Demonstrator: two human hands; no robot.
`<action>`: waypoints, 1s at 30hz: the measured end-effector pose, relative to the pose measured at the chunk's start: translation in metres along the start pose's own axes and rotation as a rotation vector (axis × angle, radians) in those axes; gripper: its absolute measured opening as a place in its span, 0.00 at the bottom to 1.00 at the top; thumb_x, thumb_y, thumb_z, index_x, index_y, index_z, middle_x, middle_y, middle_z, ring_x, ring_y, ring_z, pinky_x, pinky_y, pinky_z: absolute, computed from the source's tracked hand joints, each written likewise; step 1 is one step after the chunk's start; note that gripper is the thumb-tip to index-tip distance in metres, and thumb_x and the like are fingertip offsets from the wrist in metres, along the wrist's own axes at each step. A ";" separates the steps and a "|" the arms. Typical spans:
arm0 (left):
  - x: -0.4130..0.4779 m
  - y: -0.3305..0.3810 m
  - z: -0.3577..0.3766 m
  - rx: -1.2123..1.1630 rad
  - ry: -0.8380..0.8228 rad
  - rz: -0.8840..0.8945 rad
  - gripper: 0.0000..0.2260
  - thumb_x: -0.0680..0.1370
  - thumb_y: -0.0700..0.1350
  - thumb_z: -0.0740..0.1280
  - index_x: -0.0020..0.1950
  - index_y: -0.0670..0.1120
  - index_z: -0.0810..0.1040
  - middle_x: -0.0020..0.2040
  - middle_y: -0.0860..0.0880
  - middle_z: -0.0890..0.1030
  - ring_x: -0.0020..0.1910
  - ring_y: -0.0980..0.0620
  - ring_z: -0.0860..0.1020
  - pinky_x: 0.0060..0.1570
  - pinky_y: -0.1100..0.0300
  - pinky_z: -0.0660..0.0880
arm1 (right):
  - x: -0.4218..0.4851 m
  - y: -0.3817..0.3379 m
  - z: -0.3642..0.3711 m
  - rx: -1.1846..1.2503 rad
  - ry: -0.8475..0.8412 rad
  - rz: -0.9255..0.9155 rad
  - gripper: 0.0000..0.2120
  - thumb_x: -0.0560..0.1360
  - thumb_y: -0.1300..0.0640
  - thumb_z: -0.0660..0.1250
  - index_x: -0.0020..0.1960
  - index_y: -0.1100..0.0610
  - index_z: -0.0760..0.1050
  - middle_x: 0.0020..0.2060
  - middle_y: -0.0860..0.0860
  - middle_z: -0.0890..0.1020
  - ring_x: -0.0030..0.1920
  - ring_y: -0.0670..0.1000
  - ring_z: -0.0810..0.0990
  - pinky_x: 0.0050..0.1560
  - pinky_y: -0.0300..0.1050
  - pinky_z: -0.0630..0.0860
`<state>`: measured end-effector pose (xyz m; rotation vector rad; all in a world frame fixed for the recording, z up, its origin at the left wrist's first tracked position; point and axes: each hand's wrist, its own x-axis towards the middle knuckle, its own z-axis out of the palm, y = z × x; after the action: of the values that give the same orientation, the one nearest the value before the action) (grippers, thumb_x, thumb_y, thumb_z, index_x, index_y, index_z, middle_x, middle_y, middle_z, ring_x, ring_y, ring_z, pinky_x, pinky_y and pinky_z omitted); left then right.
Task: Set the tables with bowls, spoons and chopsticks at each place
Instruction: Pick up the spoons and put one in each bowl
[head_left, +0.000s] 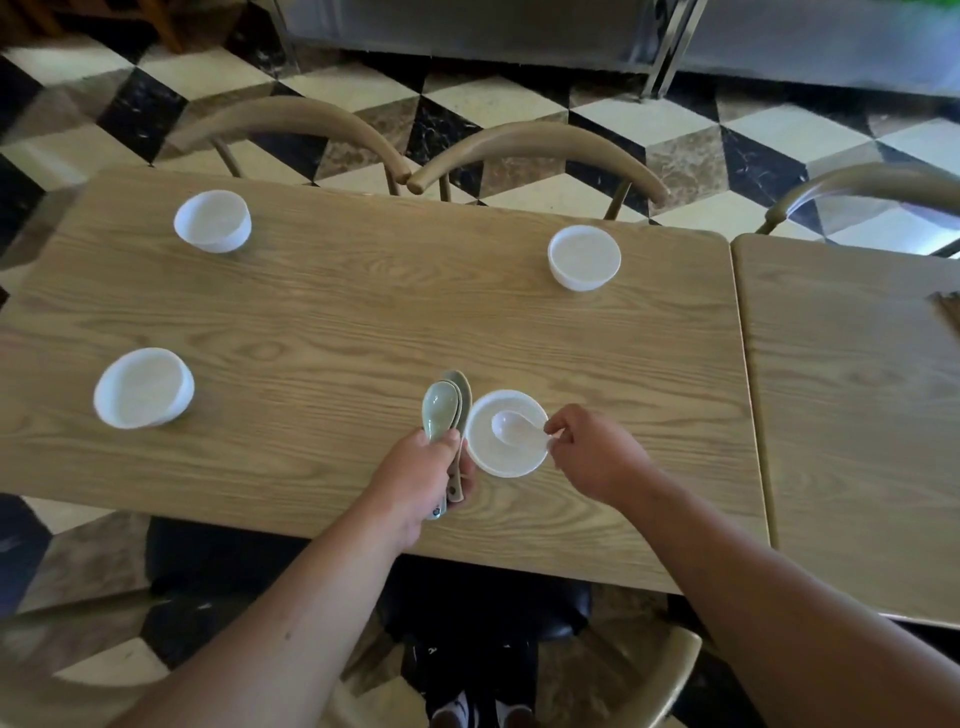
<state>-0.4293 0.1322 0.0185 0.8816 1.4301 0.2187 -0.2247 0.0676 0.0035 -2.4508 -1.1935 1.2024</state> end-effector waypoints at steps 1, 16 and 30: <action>-0.002 -0.001 0.001 0.003 0.007 -0.001 0.12 0.88 0.46 0.61 0.49 0.42 0.79 0.35 0.47 0.82 0.33 0.46 0.79 0.45 0.48 0.78 | 0.001 0.001 0.001 0.013 0.017 -0.005 0.08 0.80 0.55 0.65 0.57 0.48 0.80 0.50 0.47 0.87 0.53 0.53 0.84 0.50 0.46 0.78; -0.008 -0.012 0.003 -0.055 0.057 -0.059 0.11 0.88 0.48 0.63 0.54 0.44 0.80 0.40 0.48 0.83 0.38 0.49 0.82 0.40 0.53 0.82 | 0.028 0.003 0.015 0.001 0.087 -0.004 0.05 0.80 0.51 0.71 0.49 0.52 0.79 0.40 0.45 0.80 0.45 0.53 0.81 0.41 0.45 0.73; -0.022 0.000 0.004 -0.120 0.056 -0.042 0.09 0.89 0.48 0.62 0.57 0.44 0.78 0.40 0.50 0.89 0.34 0.52 0.86 0.37 0.55 0.83 | 0.015 0.010 0.008 -0.029 0.211 -0.026 0.18 0.80 0.44 0.69 0.64 0.53 0.74 0.54 0.50 0.81 0.52 0.55 0.78 0.48 0.48 0.72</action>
<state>-0.4293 0.1168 0.0347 0.7523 1.4704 0.2962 -0.2190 0.0708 -0.0153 -2.4999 -1.1862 0.8985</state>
